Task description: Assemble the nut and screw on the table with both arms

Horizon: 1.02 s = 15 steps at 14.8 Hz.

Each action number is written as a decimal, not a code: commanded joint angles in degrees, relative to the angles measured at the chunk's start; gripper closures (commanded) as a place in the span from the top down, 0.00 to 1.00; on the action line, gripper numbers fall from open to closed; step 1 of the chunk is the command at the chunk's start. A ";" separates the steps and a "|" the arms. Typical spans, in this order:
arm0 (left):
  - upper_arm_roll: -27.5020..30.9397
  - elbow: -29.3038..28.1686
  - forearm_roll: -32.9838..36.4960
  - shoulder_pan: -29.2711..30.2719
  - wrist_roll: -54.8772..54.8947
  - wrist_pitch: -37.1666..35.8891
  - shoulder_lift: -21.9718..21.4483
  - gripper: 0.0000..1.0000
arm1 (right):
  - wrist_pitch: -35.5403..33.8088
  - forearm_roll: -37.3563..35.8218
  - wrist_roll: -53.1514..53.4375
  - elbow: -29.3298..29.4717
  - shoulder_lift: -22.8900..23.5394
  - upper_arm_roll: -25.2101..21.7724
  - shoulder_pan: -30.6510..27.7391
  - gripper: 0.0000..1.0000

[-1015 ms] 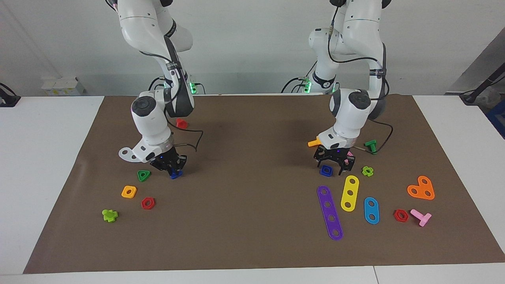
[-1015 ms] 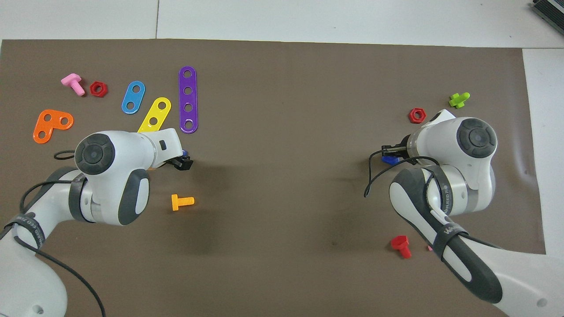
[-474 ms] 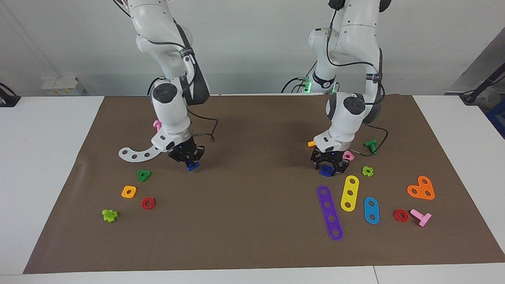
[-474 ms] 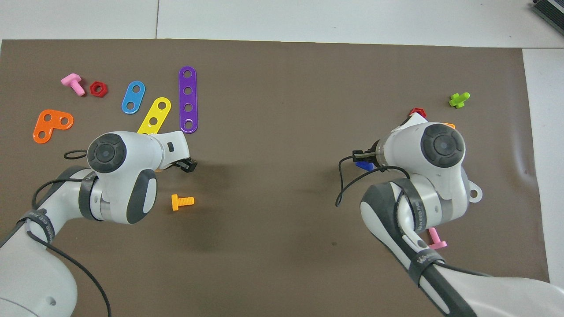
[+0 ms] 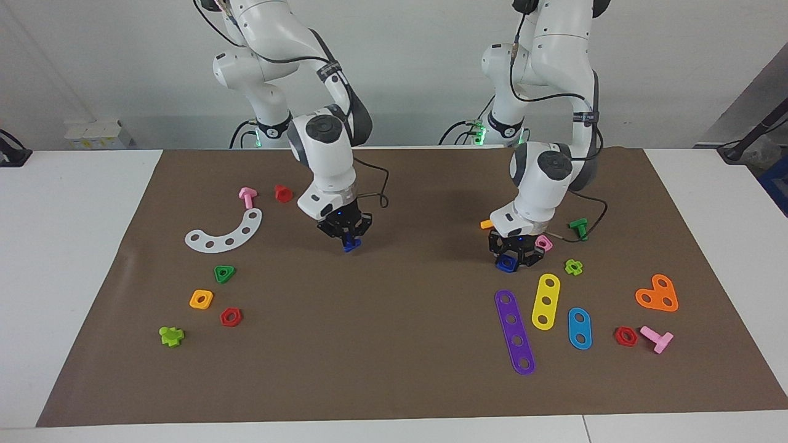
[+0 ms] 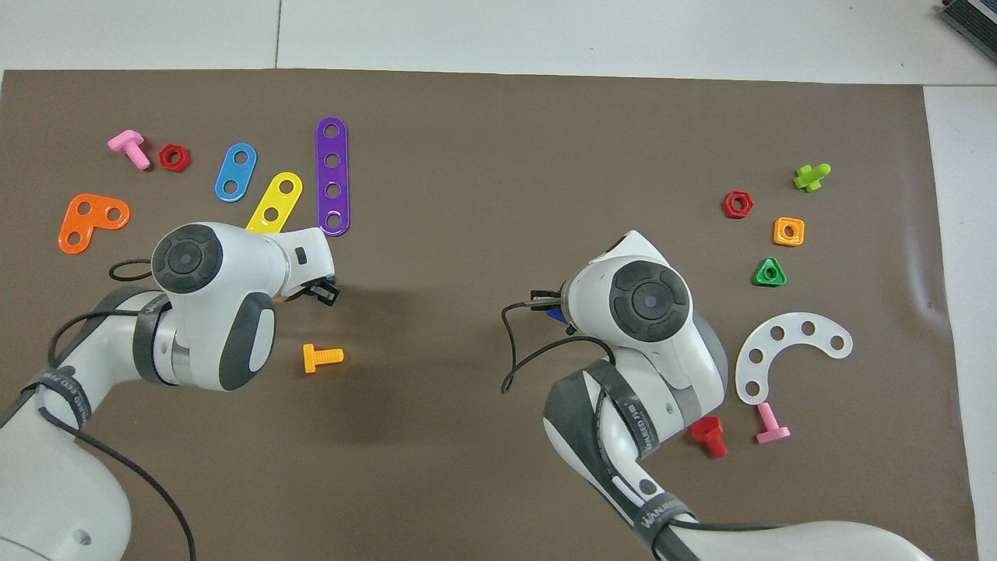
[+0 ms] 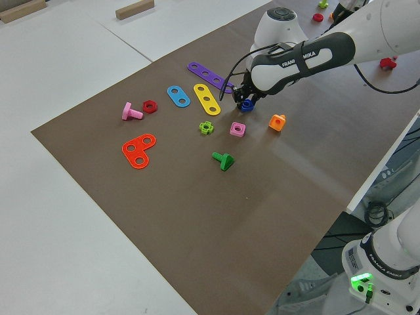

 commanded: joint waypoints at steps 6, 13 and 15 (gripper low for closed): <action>0.73 13.21 -0.60 -2.49 -24.48 -16.86 0.12 0.00 | -0.86 -4.48 9.88 4.36 4.75 -0.11 5.70 0.00; 0.64 15.68 -0.95 -8.63 -40.06 -16.50 1.17 0.00 | -0.59 -5.98 11.38 4.36 4.77 -0.55 5.53 0.97; 0.64 17.52 -0.95 -10.48 -45.33 -16.85 2.31 0.00 | -2.08 -5.89 11.21 4.36 1.69 -0.64 3.70 0.97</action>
